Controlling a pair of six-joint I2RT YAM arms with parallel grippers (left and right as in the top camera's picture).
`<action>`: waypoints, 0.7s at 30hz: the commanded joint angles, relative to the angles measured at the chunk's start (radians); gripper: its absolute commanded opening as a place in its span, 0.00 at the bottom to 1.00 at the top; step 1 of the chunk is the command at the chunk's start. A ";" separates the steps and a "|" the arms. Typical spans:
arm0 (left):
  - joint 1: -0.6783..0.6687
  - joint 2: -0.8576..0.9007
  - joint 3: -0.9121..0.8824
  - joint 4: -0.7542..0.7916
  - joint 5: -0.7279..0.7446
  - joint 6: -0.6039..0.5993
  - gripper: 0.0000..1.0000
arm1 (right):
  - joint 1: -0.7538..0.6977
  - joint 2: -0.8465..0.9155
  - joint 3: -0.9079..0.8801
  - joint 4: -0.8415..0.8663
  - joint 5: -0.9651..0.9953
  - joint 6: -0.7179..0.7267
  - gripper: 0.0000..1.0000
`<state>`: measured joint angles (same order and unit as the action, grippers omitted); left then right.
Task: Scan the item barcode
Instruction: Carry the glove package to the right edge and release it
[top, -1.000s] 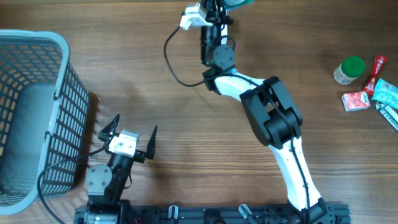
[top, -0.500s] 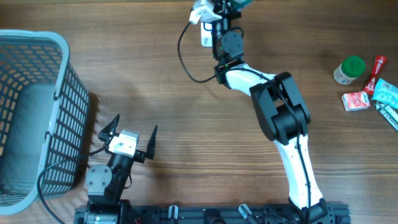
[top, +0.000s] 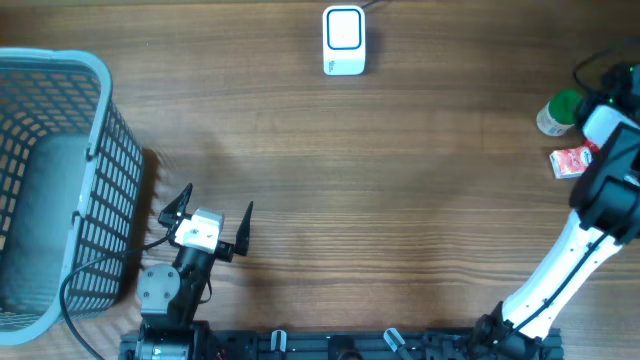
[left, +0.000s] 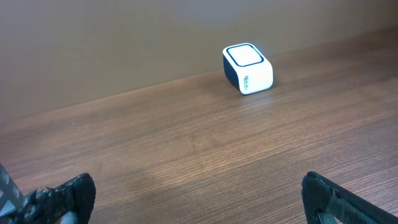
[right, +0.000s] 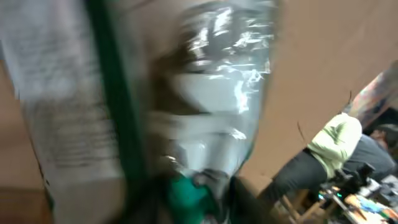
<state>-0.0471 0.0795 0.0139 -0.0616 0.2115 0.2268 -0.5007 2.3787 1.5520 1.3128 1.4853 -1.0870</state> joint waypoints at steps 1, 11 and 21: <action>-0.003 -0.007 -0.004 -0.003 0.013 -0.006 1.00 | 0.033 -0.024 -0.028 0.003 0.033 0.155 0.63; -0.003 -0.007 -0.004 -0.003 0.013 -0.006 1.00 | 0.178 -0.333 0.030 0.156 0.034 0.132 0.89; -0.003 -0.007 -0.004 -0.003 0.013 -0.006 1.00 | 0.791 -0.896 0.034 -0.762 -0.525 0.075 1.00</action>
<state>-0.0471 0.0795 0.0139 -0.0616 0.2111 0.2268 0.2077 1.6180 1.5719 0.9413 1.2617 -0.9504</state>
